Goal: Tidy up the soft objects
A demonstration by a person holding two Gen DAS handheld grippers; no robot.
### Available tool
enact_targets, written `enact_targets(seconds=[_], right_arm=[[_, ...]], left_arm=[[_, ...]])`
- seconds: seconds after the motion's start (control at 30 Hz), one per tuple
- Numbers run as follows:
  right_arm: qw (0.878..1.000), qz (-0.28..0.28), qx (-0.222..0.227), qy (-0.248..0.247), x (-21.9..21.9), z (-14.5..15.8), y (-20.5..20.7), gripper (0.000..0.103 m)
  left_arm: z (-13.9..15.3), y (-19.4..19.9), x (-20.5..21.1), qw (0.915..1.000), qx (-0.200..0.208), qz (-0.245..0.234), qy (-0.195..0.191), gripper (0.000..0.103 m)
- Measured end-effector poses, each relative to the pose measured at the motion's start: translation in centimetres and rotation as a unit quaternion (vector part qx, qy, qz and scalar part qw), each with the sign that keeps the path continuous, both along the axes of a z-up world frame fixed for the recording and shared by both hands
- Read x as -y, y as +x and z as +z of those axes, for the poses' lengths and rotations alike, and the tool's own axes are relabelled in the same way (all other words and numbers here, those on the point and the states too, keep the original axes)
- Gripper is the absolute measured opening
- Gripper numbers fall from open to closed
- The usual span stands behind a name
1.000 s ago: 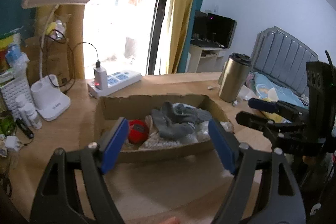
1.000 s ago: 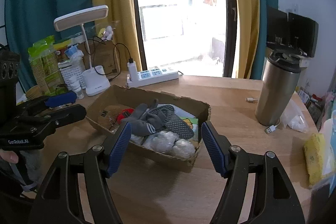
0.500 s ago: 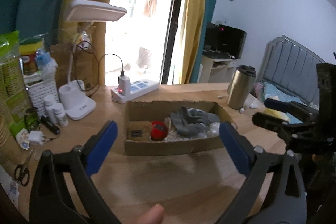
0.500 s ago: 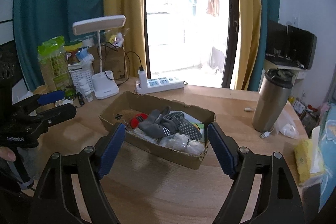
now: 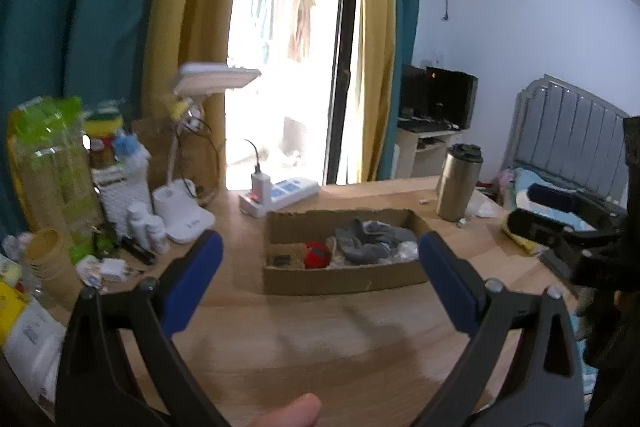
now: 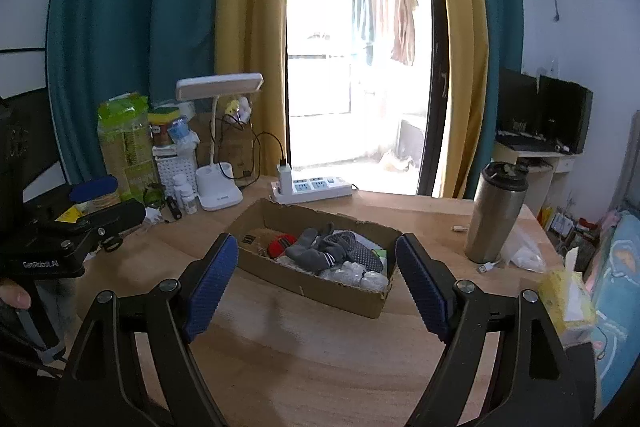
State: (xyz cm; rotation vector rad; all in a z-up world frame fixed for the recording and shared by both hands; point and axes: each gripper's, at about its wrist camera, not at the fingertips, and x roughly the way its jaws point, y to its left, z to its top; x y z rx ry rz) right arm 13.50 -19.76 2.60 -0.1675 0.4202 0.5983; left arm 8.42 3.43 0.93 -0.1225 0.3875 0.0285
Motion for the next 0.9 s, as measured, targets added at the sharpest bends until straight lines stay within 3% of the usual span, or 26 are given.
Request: enact_targets(seconds=[0.4, 0.9], right_arm=[[0.999, -0.015, 0.039, 0.012, 2.1, 1.7, -5.0, 0.084], [0.996, -0.041, 0.077, 0.03, 3.5, 3.3, -8.5, 0.085]], left_arm=[[2.5, -4.9, 2.3, 0.9982, 0.043, -0.003, 0.041, 0.099], [4.7, -9.8, 2.4, 0.9953, 0.086, 0.009, 0.044, 0.099]])
